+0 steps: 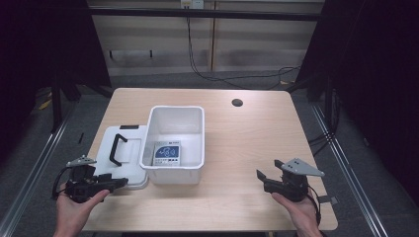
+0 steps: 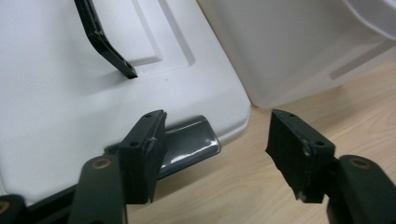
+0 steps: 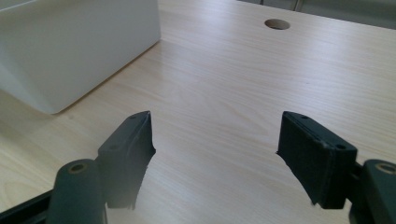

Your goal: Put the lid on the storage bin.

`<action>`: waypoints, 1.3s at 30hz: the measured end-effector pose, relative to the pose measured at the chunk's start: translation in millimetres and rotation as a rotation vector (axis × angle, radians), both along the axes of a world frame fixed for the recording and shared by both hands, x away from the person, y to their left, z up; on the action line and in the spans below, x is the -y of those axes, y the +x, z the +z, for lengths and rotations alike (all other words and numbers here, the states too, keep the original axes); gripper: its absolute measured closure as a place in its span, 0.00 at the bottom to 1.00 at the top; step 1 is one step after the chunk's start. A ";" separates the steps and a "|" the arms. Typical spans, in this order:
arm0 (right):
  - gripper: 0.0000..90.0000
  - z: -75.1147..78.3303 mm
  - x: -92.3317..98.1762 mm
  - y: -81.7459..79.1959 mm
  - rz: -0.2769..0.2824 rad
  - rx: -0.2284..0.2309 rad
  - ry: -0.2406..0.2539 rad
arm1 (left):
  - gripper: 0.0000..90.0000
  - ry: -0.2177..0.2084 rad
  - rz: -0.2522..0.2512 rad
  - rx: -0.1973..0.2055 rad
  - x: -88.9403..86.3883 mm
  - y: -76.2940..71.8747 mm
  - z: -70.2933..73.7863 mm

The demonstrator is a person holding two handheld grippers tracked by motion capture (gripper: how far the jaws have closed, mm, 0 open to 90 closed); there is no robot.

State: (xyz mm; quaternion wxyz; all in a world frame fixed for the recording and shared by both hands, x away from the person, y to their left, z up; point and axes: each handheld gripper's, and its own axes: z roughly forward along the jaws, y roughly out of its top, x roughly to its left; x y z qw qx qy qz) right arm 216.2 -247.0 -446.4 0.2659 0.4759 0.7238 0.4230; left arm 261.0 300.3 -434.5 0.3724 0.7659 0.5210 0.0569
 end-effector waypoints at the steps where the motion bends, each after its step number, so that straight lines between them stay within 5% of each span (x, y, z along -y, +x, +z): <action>1: 0.29 0.2 -1.3 -0.3 0.008 -0.003 0.000 | 0.41 -0.003 -0.001 -0.003 0.1 0.1 0.1; 11: 0.21 2.3 -2.0 -3.3 -0.001 -0.018 0.013 | 0.48 -0.045 -0.007 -0.035 -4.3 2.5 6.2; 14: 0.21 1.8 -1.1 -2.5 0.002 -0.040 0.034 | 0.48 -0.005 -0.013 -0.041 -5.7 2.2 13.4; 24: 0.24 1.8 -3.8 -4.5 0.012 -0.047 0.031 | 0.51 -0.004 -0.021 -0.060 -6.9 16.4 38.2; 39: 0.24 -0.3 -3.8 -1.8 0.019 -0.095 0.023 | 0.57 0.156 0.028 -0.130 -2.9 63.1 64.6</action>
